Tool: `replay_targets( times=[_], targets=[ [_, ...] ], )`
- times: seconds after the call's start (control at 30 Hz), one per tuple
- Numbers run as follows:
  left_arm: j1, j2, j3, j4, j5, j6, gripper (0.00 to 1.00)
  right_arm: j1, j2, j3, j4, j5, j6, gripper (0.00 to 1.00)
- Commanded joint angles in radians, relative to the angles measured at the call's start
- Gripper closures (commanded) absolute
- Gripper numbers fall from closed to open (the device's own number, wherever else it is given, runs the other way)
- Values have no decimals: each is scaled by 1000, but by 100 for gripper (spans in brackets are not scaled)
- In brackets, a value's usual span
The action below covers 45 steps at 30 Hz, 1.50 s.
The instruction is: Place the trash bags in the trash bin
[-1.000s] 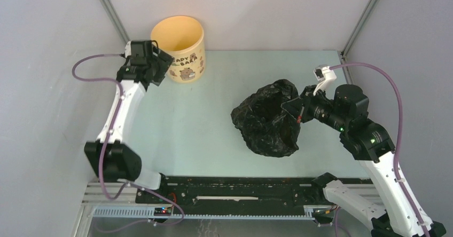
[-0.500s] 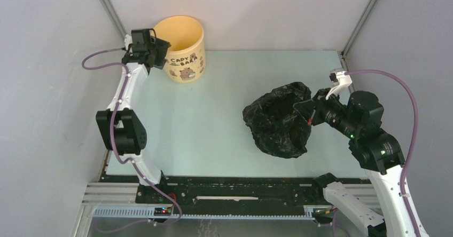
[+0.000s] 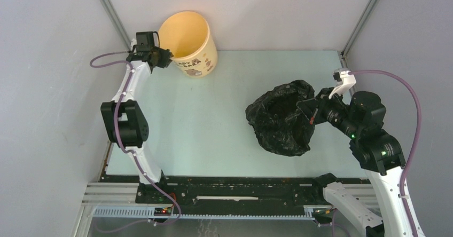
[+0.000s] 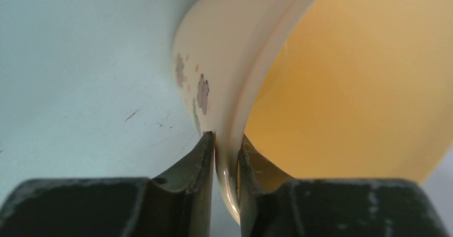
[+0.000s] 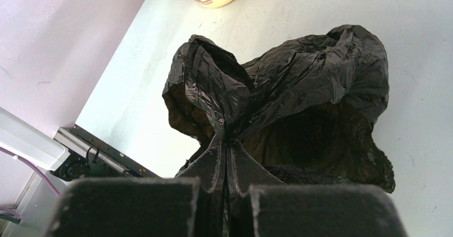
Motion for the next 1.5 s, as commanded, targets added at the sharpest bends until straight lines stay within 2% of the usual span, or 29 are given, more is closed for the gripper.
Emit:
replay_targets(
  times=[0.0, 0.13, 0.27, 0.4, 0.57, 0.63, 0.77, 0.83, 1.0, 1.13, 1.3, 1.37, 1.47],
  targets=[
    [-11, -118, -2, -10, 52, 64, 79, -7, -5, 0, 32, -28, 19, 100],
    [-31, -176, 17, -93, 61, 148, 85, -6, -22, 1, 35, -60, 43, 100],
    [-113, -238, 30, -222, 36, 254, 89, -7, -50, 1, 22, -69, 40, 100],
    [-211, -353, -70, -281, 3, 347, 90, -10, -62, 36, -17, -59, 9, 100],
    [-307, -528, -290, -283, 27, 338, 91, -10, -41, 146, -56, -95, -1, 100],
    [-342, -590, -367, -274, 32, 316, 91, -10, -31, 212, -91, -65, 4, 100],
    [-420, -639, -424, -274, 9, 287, 91, -10, -18, 348, -105, 80, 25, 100],
    [-445, -648, -436, -277, -1, 279, 91, -10, 1, 418, -82, 81, 30, 100],
    [-491, -633, -438, -272, -3, 264, 90, -10, 89, 556, 60, -88, 99, 100],
    [-519, -614, -389, -303, -57, 263, 90, -10, 183, 643, 243, -239, 237, 100],
    [-569, -629, -387, -344, -119, 273, 89, -6, 315, 688, 678, -400, 585, 100],
    [-584, -629, -387, -373, -139, 289, 88, 22, 369, 692, 853, -424, 725, 100],
    [-586, -626, -384, -399, -133, 309, 85, 135, 454, 762, 874, -371, 715, 100]
  ],
)
